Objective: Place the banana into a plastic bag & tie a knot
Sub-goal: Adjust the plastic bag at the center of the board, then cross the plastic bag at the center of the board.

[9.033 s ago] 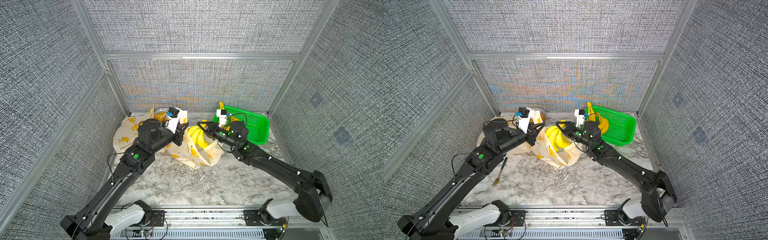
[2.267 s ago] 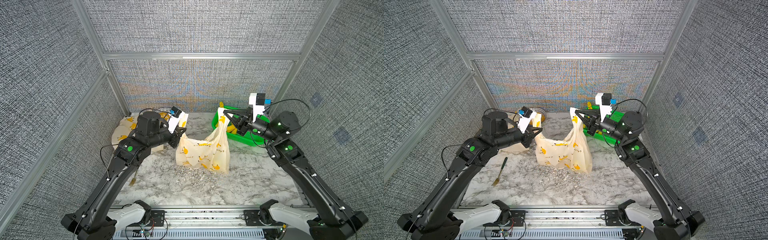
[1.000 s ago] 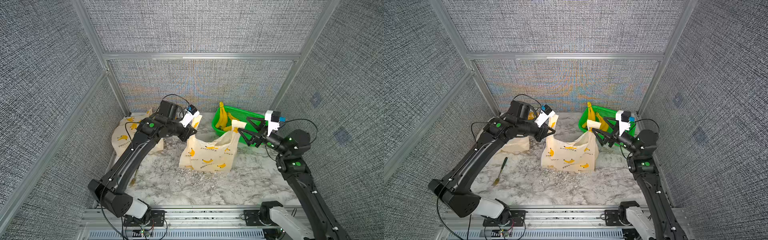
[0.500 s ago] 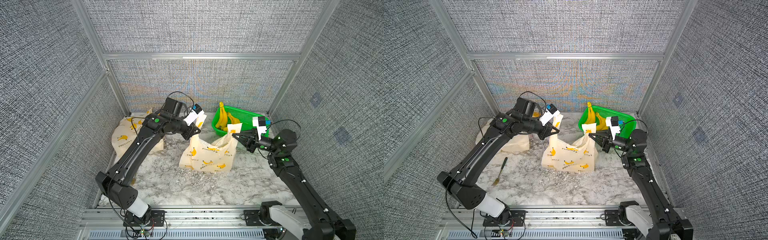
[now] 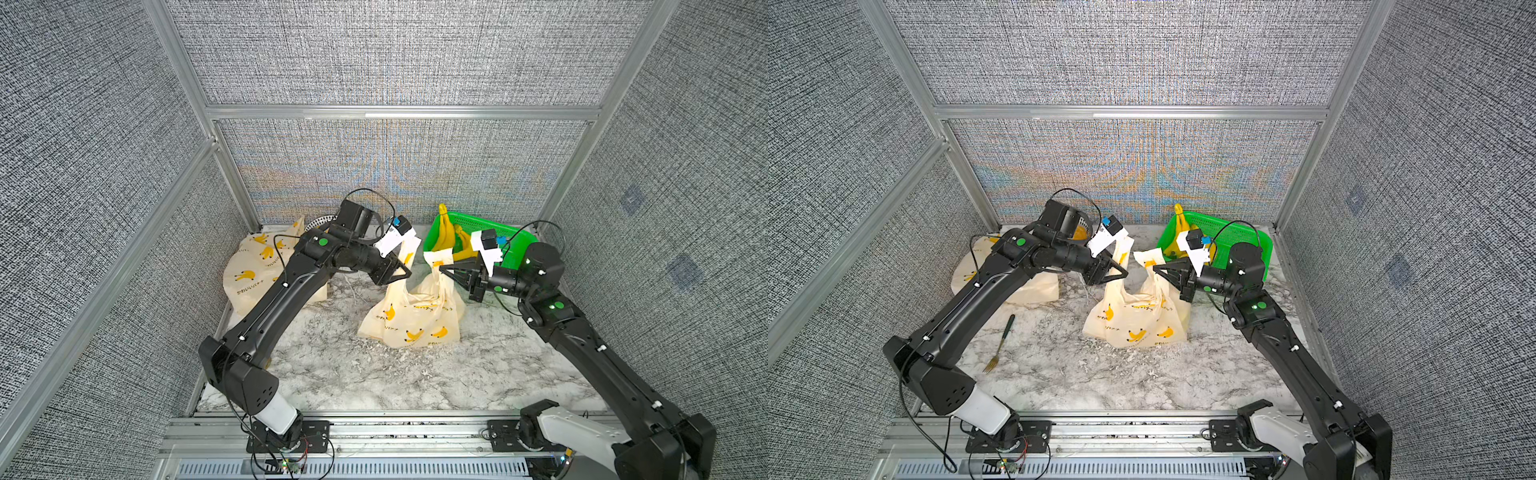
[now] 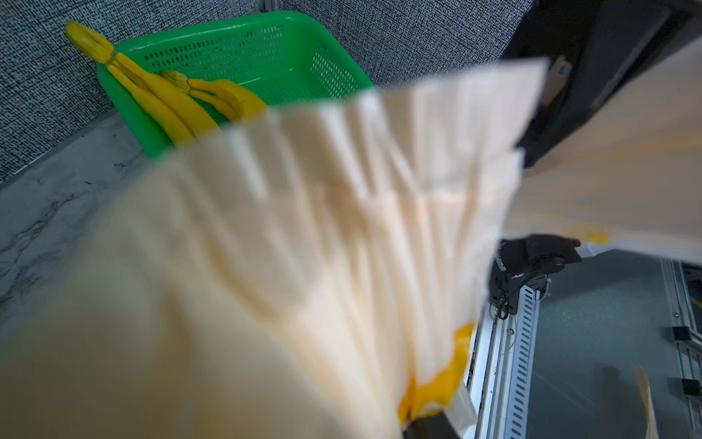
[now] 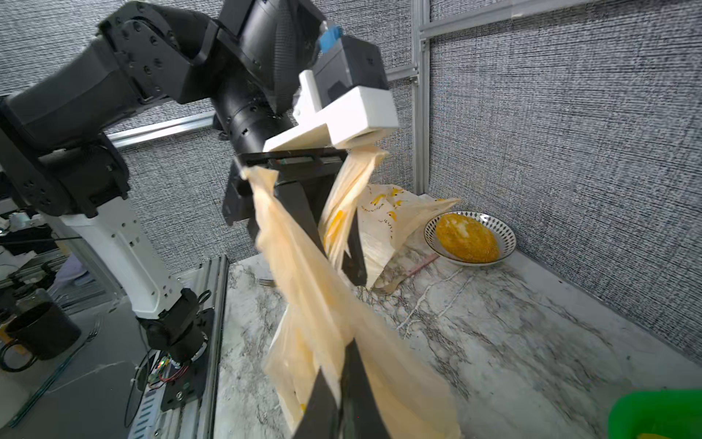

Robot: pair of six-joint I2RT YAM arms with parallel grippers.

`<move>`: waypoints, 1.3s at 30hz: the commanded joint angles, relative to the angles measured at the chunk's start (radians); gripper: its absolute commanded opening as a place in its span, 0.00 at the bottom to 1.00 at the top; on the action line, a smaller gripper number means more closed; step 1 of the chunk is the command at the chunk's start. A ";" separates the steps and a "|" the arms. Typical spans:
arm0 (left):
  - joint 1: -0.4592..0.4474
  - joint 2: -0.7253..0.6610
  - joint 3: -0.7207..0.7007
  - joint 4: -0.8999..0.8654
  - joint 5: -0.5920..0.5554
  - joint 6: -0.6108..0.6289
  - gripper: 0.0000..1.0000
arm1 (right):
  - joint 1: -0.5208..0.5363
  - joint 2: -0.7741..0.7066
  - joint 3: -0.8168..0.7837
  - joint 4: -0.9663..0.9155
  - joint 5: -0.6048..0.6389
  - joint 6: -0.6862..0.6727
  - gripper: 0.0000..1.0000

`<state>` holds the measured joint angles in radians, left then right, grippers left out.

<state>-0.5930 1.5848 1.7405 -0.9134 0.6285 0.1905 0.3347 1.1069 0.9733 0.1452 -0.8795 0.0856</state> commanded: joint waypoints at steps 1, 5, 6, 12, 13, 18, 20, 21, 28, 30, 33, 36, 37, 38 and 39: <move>0.002 -0.024 -0.025 0.046 0.023 -0.013 0.34 | 0.012 0.006 0.017 -0.053 0.024 -0.049 0.00; 0.007 -0.064 -0.082 0.102 0.071 -0.031 0.45 | 0.032 0.013 0.028 -0.077 0.029 -0.068 0.00; 0.008 -0.076 -0.100 0.126 0.077 -0.038 0.52 | 0.034 0.013 0.028 -0.082 0.030 -0.071 0.00; 0.019 -0.136 -0.167 0.209 0.070 -0.077 0.83 | 0.038 0.004 0.020 -0.085 0.046 -0.069 0.00; 0.022 -0.151 -0.180 0.219 0.065 -0.082 0.84 | 0.038 0.003 0.019 -0.087 0.046 -0.069 0.00; 0.032 -0.235 -0.295 0.326 0.068 -0.131 0.80 | 0.038 -0.015 0.004 -0.075 0.039 -0.056 0.00; 0.036 -0.256 -0.333 0.371 0.075 -0.154 0.68 | 0.039 -0.031 -0.009 -0.062 0.028 -0.045 0.00; 0.039 -0.259 -0.341 0.386 0.080 -0.162 0.62 | 0.040 -0.040 -0.016 -0.055 0.025 -0.040 0.00; 0.041 -0.171 -0.260 0.360 0.112 -0.163 0.29 | 0.072 -0.062 -0.022 -0.091 0.022 -0.063 0.00; 0.041 -0.130 -0.224 0.337 0.122 -0.158 0.26 | 0.083 -0.056 -0.018 -0.106 0.025 -0.073 0.00; 0.039 -0.064 -0.159 0.277 0.159 -0.143 0.25 | 0.113 -0.032 0.008 -0.134 0.043 -0.092 0.00; 0.028 -0.021 -0.118 0.217 0.172 -0.125 0.30 | 0.144 0.004 0.051 -0.168 0.068 -0.116 0.00; 0.027 -0.019 -0.118 0.203 0.172 -0.117 0.39 | 0.152 0.014 0.061 -0.175 0.084 -0.120 0.00; 0.027 -0.026 -0.124 0.200 0.166 -0.112 0.52 | 0.154 0.024 0.070 -0.178 0.092 -0.123 0.00; 0.027 -0.042 -0.139 0.200 0.149 -0.104 0.64 | 0.153 0.035 0.082 -0.187 0.094 -0.129 0.00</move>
<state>-0.5667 1.5597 1.6066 -0.6662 0.7670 0.0536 0.4847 1.1252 1.0340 -0.0120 -0.8150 -0.0162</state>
